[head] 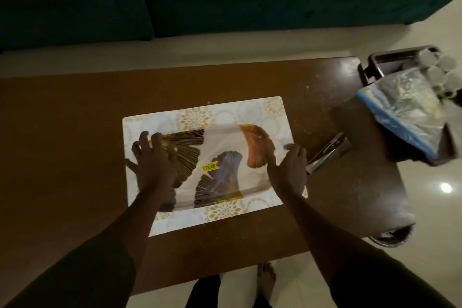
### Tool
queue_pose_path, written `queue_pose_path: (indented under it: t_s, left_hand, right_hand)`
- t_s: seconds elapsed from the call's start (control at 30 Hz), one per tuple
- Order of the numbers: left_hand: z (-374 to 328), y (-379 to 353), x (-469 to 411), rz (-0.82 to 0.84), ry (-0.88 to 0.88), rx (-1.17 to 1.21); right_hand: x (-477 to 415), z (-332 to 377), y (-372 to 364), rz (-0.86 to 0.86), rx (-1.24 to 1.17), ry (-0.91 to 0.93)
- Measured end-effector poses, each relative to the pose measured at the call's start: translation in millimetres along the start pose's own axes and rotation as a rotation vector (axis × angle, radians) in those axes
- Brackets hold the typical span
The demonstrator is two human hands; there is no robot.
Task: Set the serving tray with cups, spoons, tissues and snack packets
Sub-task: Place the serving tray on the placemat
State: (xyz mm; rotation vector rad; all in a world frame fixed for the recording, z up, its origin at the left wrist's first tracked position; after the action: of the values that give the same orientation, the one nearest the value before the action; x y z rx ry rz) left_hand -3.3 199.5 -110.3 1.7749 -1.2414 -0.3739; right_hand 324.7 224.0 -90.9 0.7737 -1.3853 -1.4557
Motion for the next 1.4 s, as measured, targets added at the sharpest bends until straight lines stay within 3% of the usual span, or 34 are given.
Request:
queue_pose_path:
  t_s: [0.17,0.27,0.43,0.57,0.77,1.13,1.4]
  left_hand:
    - [-62,-19,2,0.029,-0.286,-0.103]
    - [-99,-38,9,0.092,-0.364,-0.089]
    - [-144,-64,24,0.166,-0.425,-0.014]
    - [-169,-76,39,0.186,-0.46,-0.091]
    - [-200,-88,56,0.185,-0.381,-0.092]
    - [-256,-123,76,0.192,-0.331,-0.064]
    - [-297,-137,73,0.235,-0.323,0.116]
  right_hand:
    - [-39,-30,50,-0.164,0.048,-0.241]
    - [-55,-66,66,-0.214,-0.03,-0.37]
    - [-70,-111,38,0.054,-0.31,-0.5]
    - [-78,-111,28,0.101,-0.428,-0.46]
    - [-63,-85,27,0.29,-0.243,0.005]
    - [-72,-97,27,0.389,-0.255,0.129]
    - [-122,-126,89,0.18,-0.38,0.098]
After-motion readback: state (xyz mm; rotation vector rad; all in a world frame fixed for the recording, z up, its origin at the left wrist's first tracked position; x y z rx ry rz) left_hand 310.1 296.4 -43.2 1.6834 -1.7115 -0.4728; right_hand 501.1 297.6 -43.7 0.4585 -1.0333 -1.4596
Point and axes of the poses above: each hand's wrist, its own x-axis away from the middle knuckle, its own y-axis out of the back of the hand, z = x × y, the point moved 7 cm from there along -x, towards the middle knuckle, and after that the axes turned 15 degrees about x, right-handed, at the moved point
